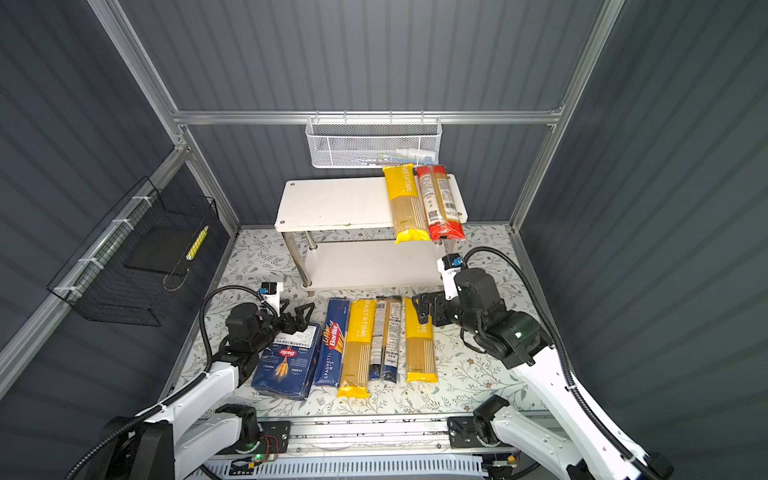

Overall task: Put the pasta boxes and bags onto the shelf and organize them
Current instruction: 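Move the right gripper down over the yellow PASTATIME bag in the row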

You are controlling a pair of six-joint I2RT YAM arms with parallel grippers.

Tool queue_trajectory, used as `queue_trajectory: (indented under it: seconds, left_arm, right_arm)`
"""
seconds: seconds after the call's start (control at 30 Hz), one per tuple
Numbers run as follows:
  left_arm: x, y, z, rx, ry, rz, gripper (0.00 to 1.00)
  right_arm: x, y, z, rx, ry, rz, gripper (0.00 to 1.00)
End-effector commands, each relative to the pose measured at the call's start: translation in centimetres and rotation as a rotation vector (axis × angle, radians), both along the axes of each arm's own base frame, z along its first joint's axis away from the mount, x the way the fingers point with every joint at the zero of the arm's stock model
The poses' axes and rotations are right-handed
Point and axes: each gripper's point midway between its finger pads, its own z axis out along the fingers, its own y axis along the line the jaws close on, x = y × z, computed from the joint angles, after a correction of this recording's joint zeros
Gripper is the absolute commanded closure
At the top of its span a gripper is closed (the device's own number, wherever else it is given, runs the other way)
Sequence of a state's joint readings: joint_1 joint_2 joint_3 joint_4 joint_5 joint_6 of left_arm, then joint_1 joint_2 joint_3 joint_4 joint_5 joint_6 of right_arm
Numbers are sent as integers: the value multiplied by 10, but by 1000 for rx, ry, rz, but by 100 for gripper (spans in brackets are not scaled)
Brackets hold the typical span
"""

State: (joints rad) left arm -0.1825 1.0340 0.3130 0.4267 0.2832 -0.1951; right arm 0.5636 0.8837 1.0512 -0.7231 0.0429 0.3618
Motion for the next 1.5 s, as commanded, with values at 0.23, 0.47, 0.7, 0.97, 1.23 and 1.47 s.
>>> queue_trajectory:
  seconds: [0.23,0.47,0.7,0.97,1.23,1.47]
  left_arm:
    - [3,-3,7,2,-13,-14,0]
    - [4,-3,5,2,-3,-12,1]
    - [3,-1,7,8,-13,1,0]
    - [4,-1,6,5,-5,1,0]
    - [3,-2,6,1,-7,-4,0]
    - [2,-2,6,0,-12,-4,0]
  right_arm:
    - [15,-23,-59,32,25,-236,1]
    - [22,-14,-96,30,96,-236,1]
    - [19,-13,-111,5,136,-225,1]
    - [10,-14,-135,17,211,-244,1]
    - [6,-7,-151,36,250,-216,1]
    - [7,2,-169,1,318,-183,1]
